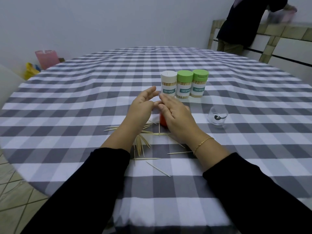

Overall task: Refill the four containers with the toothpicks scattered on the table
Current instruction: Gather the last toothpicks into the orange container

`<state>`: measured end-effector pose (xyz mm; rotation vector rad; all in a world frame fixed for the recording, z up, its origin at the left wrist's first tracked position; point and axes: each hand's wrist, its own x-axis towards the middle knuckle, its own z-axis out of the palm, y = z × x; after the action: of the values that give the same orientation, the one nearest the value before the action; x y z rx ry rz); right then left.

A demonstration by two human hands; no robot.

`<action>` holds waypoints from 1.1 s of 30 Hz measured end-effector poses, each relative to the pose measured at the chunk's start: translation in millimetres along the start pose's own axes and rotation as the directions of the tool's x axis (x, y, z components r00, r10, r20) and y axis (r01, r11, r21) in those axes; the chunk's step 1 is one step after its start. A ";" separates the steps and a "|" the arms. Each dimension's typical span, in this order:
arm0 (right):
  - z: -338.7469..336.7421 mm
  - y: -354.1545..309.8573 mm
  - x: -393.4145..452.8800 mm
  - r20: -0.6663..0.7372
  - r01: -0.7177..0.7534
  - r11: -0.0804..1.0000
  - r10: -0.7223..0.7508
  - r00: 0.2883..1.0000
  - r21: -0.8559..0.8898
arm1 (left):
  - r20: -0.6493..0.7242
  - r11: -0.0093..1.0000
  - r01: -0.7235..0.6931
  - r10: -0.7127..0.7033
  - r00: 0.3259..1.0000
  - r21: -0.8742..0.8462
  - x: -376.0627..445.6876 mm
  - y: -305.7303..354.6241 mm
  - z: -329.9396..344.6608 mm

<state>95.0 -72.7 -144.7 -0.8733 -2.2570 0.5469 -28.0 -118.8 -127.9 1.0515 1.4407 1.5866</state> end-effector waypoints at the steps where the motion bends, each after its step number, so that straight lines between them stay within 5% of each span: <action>1: -1.5 0.7 0.9 -0.015 0.004 0.999 -0.003 1.000 0.039 | -0.002 1.000 -0.006 0.006 1.000 0.011 0.7 0.3 -0.3; 8: -34.6 -9.5 -2.1 -0.144 -0.104 0.976 0.133 0.981 0.193 | -0.061 0.956 0.025 -0.008 0.998 0.291 -1.2 15.0 -7.9; 14: -64.5 -13.1 -8.8 0.229 -0.348 0.937 0.345 0.910 -0.025 | 0.001 0.719 0.055 -0.077 0.997 0.693 -11.2 21.4 -38.8; 18: -59.9 -16.7 -20.7 0.457 -0.314 0.931 0.364 0.812 -0.185 | 0.049 0.460 0.071 -0.242 0.969 0.885 -20.7 24.4 -67.0; 21: -53.5 -21.5 -22.9 0.509 -0.273 0.925 0.375 0.775 -0.265 | 0.048 0.336 0.072 -0.334 0.941 0.939 -27.4 31.7 -78.9; 28: -56.8 -26.7 -24.6 0.584 -0.203 0.938 0.335 0.739 -0.282 | 0.134 0.351 0.029 -0.431 0.893 0.936 -29.3 37.5 -93.7; 33: -67.3 -27.8 -25.6 0.711 -0.184 0.916 0.395 0.582 -0.357 | 0.183 0.273 -0.021 -0.581 0.793 0.962 -36.4 41.5 -104.0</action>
<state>144.3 -100.3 -92.1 -1.3496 -3.0356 0.9552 -109.1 -196.9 -93.6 1.5302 2.0031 -0.0855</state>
